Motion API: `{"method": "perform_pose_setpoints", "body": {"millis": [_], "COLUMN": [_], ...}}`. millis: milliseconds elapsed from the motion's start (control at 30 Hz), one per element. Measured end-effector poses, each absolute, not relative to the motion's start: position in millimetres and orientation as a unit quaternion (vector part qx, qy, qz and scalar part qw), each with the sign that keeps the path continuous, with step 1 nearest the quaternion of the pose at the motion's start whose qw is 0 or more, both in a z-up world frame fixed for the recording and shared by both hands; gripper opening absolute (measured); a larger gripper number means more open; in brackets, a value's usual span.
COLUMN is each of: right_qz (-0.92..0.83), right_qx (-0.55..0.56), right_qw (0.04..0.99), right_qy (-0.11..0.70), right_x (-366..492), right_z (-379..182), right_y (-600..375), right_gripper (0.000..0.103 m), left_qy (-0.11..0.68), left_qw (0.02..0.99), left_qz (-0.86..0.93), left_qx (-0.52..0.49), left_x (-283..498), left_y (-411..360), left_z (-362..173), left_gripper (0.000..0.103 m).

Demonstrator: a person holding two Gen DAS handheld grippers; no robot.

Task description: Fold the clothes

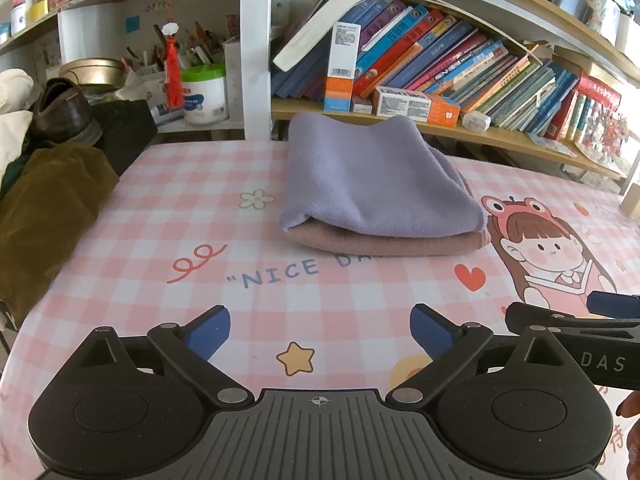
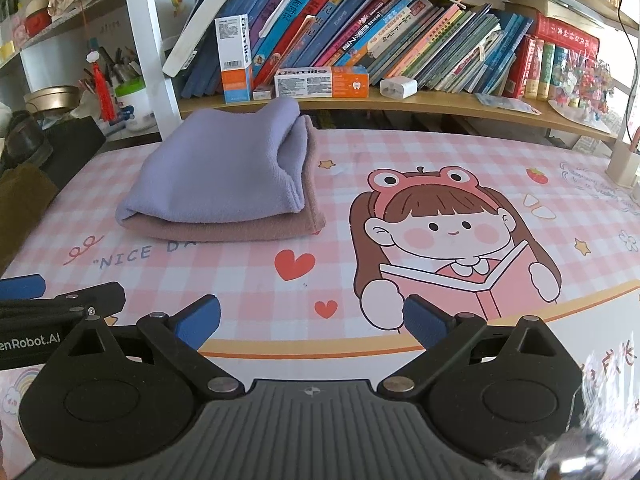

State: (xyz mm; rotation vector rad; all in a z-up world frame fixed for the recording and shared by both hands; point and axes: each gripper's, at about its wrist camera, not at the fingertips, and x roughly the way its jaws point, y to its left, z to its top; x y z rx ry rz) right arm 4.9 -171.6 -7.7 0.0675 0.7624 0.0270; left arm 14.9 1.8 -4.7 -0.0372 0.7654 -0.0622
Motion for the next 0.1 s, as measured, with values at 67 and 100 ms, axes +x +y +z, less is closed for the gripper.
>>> {"method": "perform_pose_setpoints", "body": {"millis": [67,100], "right_qz": [0.013,0.013], "right_qx": [0.033,0.033], "right_qw": [0.927,0.927], "right_qy": [0.373,0.373], "right_x": [5.0,5.1], "right_z": [-8.0,-8.2], "right_y": [-171.4,-171.2], "right_gripper": [0.099,0.099], "left_qy": [0.375,0.376], "left_qw": [0.926,0.926], "left_qz": [-0.03,-0.029], "left_qx": [-0.018,-0.018], "left_x": [15.4,15.7], "left_y": [1.7,1.8], "left_z": [-5.0,-5.2], "left_gripper": [0.098,0.099]}}
